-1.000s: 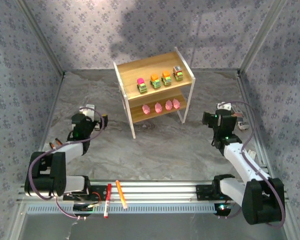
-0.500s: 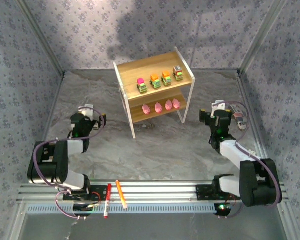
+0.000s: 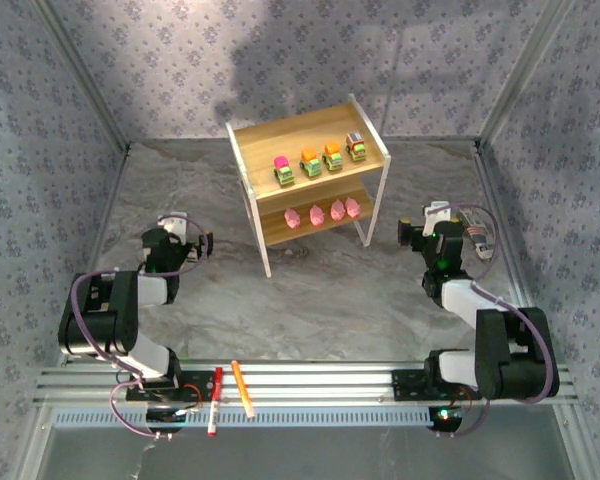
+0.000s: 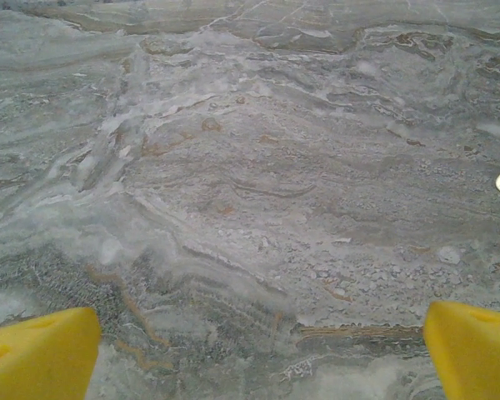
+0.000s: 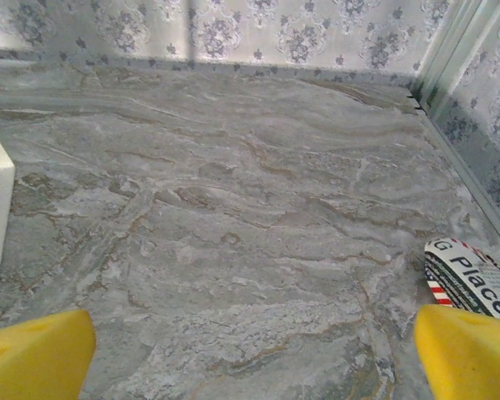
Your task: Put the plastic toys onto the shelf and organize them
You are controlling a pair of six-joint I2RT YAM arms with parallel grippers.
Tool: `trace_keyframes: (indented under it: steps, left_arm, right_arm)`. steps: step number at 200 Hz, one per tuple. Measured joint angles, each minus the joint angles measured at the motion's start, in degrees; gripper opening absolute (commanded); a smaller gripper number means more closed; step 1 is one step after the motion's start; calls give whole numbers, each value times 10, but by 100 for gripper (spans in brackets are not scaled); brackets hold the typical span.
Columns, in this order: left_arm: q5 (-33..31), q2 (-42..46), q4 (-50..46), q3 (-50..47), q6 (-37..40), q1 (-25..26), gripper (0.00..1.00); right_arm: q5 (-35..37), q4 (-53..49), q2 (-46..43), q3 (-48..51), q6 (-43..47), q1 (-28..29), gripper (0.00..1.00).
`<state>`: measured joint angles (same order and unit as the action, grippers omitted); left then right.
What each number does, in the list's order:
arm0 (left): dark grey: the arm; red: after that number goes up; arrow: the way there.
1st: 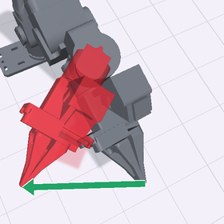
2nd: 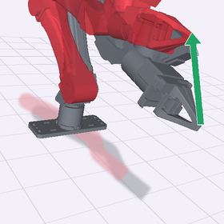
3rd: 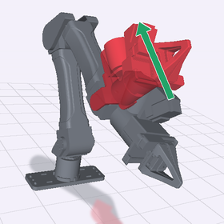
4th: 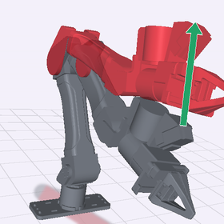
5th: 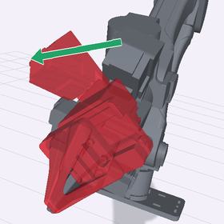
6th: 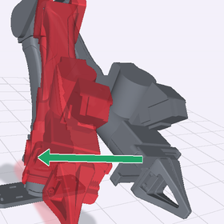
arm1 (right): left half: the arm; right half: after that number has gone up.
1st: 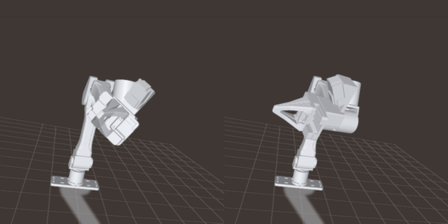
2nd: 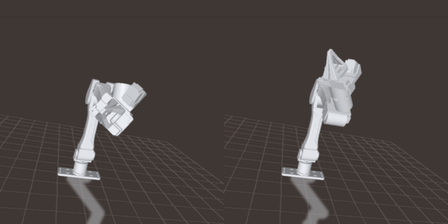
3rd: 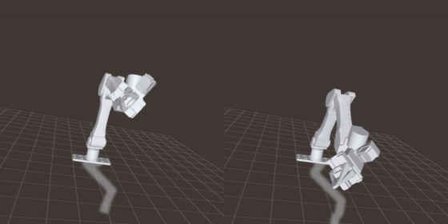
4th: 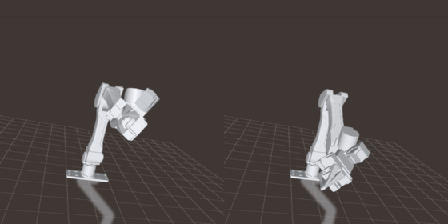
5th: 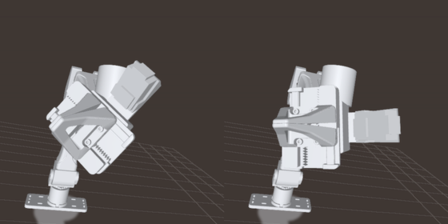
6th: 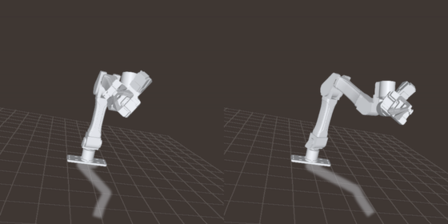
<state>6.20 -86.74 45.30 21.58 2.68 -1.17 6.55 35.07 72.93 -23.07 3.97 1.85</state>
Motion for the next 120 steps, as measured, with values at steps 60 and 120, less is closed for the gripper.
trace_keyframes:
  steps: [60,120]
  left_arm:
    - [-2,-1,13,0,-6,0,100]
    - [-5,-1,12,0,-8,0,100]
  right_arm:
    - [-11,42,43,16,0,-1,100]
    - [-14,57,114,10,-1,-7,100]
